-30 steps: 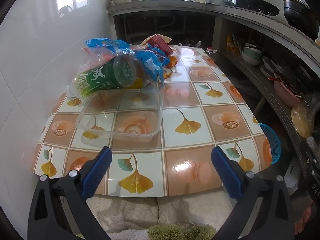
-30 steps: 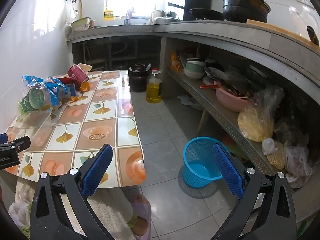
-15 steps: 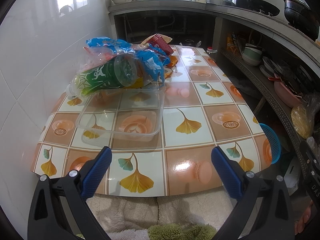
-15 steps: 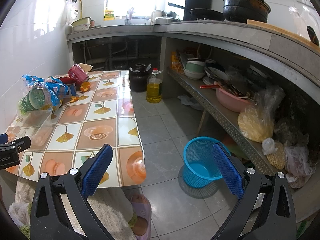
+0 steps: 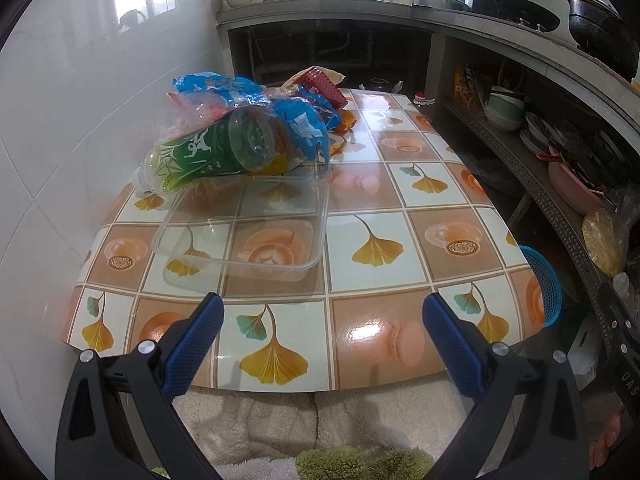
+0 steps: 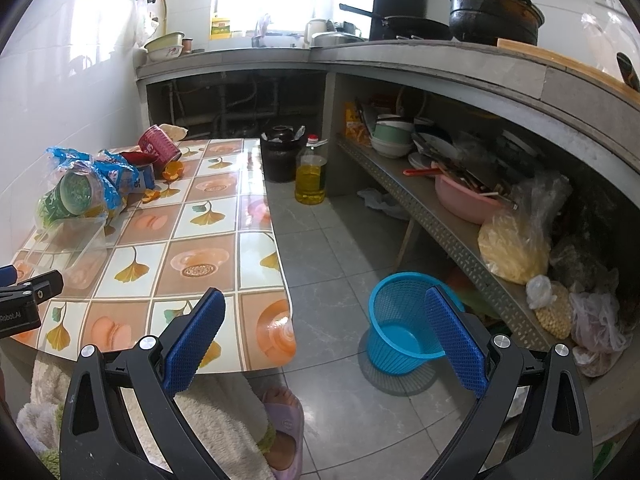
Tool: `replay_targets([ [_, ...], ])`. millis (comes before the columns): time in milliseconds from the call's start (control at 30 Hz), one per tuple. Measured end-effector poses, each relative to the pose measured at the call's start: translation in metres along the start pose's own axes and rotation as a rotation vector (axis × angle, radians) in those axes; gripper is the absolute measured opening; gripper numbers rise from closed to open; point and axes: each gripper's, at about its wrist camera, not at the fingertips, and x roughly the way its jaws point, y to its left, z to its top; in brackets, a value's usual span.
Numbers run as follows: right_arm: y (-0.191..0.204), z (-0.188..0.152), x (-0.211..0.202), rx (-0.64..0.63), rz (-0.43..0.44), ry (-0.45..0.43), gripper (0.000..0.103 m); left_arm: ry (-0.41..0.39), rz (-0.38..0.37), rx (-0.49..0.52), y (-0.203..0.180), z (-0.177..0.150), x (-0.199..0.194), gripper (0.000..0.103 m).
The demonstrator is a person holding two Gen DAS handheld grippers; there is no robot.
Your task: Collect trash
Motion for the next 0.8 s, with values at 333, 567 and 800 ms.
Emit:
replay_targets([
  [333,0.0066,-0.0013,-0.0016,0.0,0.0,0.002,0.095,0.001,0.0,-0.001,0.0001,0.0,0.0002,0.097],
  [567,0.0052,0.0011,0.001,0.0,0.0,0.002,0.095,0.004,0.001,0.0,0.0001,-0.0002,-0.0002,0.097],
  [800,0.0043,0.0016,0.0016,-0.001,0.0,0.003,0.095,0.004,0.001,0.0,0.0001,-0.0002,-0.0003,0.097],
])
